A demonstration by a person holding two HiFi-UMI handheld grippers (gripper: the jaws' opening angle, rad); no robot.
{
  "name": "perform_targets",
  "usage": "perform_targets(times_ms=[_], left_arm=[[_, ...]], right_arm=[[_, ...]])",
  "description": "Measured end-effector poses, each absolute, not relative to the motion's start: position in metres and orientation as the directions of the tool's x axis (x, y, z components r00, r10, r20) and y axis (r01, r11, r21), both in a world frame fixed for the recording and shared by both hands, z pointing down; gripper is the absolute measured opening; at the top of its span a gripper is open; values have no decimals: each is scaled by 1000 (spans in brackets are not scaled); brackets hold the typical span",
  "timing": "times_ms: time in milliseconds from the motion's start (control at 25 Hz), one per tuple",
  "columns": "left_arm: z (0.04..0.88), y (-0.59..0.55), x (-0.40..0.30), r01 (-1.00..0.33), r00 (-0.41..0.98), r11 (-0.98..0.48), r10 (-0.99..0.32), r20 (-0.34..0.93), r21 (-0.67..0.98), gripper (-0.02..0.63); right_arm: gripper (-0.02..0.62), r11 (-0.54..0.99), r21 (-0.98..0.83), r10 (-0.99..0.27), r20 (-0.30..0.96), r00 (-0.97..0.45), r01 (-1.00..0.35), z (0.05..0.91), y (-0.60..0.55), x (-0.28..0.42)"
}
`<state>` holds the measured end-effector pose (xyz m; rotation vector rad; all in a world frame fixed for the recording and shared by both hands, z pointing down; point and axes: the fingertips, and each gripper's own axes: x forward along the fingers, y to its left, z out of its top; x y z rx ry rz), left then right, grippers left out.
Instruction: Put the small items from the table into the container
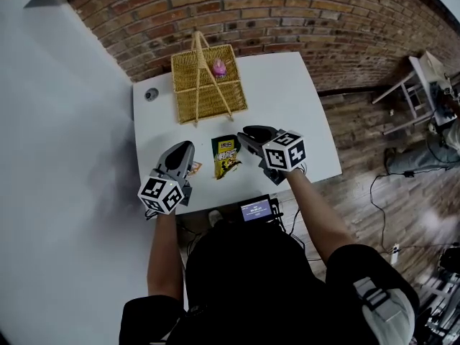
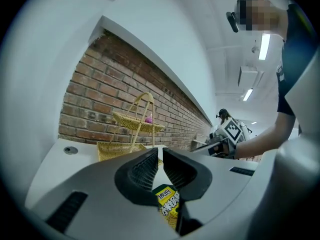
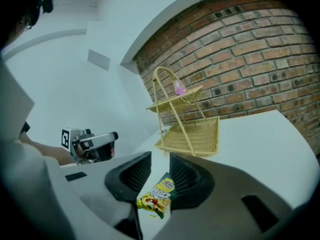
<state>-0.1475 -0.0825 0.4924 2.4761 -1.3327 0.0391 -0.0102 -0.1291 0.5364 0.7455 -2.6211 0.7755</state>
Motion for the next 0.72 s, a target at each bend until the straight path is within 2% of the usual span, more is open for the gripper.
perform_targets(times_ms=[160, 400, 480, 720], left_arm=[[495, -79, -147, -809, 569, -509, -804, 174, 295, 84], [503, -70, -152, -816, 558, -491, -808, 192, 306, 118], [506, -68, -153, -818, 557, -488, -806, 203, 305, 118], [512, -61, -154, -825, 548, -475, -806, 226, 307, 118]], right_arm=[[174, 719, -416, -350, 474, -808, -556, 560, -124, -14], [287, 696, -426, -314, 543, -779, -578, 601, -119, -15], [308, 692, -430, -295, 565, -770, -580, 613, -116, -17], [319, 632, -459, -269, 626, -732, -624, 645, -113, -20]])
